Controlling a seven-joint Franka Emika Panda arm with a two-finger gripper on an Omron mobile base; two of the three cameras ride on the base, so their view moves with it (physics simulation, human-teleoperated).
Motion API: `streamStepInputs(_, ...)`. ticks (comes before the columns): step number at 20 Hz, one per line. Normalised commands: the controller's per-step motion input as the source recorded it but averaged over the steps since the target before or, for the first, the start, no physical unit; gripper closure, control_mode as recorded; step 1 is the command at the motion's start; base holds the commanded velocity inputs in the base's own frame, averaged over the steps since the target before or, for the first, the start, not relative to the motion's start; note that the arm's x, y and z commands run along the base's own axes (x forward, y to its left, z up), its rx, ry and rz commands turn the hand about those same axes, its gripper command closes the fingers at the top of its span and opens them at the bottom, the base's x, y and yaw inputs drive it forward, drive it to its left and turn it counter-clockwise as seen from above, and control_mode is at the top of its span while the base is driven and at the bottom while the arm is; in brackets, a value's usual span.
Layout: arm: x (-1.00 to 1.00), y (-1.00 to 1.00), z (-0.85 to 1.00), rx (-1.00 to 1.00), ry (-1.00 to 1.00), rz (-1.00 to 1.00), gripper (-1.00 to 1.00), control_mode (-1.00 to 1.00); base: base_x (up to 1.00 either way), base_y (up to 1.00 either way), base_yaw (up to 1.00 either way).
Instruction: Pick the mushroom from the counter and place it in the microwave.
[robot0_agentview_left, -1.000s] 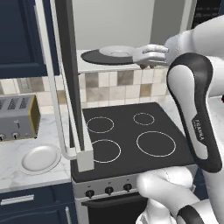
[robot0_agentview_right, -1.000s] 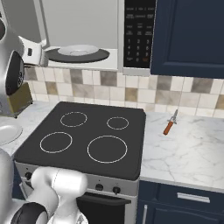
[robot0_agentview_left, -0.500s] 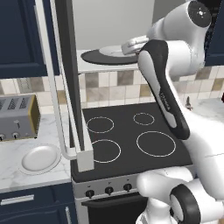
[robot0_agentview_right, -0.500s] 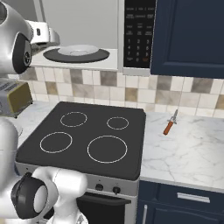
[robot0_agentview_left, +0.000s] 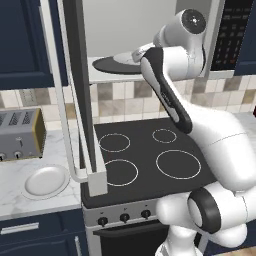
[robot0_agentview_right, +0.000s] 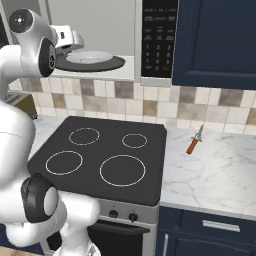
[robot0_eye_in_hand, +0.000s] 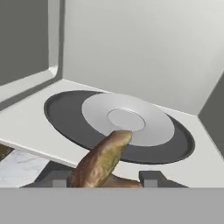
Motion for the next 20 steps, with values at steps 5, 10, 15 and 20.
streamStepInputs(5,0.81,0.00,-0.28,0.00,0.03,-0.09,1.00,-1.00,0.00,0.00,0.00)
streamStepInputs(10,0.96,-0.01,-0.20,0.02,0.01,-0.07,1.00,-1.00,0.00,0.00,0.00)
streamStepInputs(15,0.54,-0.02,-0.21,0.06,0.05,-0.02,1.00,-1.00,0.00,0.00,0.00)
streamStepInputs(20,0.44,0.00,-0.25,0.06,0.03,0.00,1.00,-1.00,0.00,0.00,0.00)
